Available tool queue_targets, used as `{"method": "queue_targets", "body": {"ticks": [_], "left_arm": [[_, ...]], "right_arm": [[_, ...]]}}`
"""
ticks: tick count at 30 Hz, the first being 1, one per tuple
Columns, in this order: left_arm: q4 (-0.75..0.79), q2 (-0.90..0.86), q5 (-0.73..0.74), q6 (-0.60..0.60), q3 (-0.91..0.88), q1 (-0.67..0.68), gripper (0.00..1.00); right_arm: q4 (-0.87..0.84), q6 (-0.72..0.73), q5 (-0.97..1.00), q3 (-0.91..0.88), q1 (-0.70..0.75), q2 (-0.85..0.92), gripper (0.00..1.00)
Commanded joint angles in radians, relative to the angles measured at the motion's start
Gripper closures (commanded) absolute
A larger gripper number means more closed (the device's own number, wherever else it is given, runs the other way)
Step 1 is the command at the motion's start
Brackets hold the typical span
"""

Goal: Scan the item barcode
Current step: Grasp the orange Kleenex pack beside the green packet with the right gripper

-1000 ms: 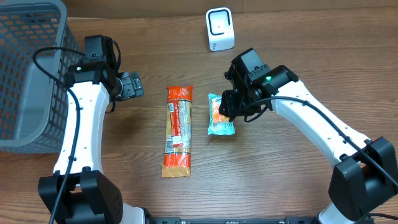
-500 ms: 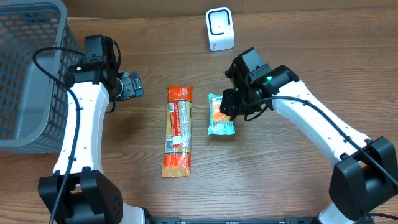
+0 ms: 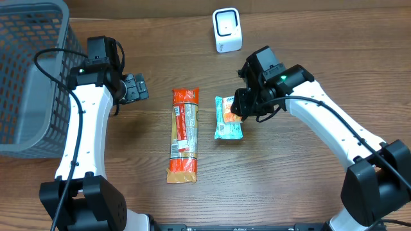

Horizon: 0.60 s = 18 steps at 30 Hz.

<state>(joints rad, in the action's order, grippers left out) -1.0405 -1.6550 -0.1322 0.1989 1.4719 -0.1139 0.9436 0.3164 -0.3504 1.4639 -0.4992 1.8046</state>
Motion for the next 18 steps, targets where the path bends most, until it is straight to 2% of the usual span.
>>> {"method": "queue_targets", "body": {"ticks": [1,18], "left_arm": [[0.001,-0.001,-0.005,-0.009,-0.007,-0.003,0.00],[0.001,-0.001,-0.005,-0.009,-0.007,-0.003,0.01]], "right_arm": [[0.001,0.002,0.009,-0.003,-0.012,-0.024,0.71],[0.038,-0.009,-0.042,-0.005,-0.012,-0.024,0.70]]}}
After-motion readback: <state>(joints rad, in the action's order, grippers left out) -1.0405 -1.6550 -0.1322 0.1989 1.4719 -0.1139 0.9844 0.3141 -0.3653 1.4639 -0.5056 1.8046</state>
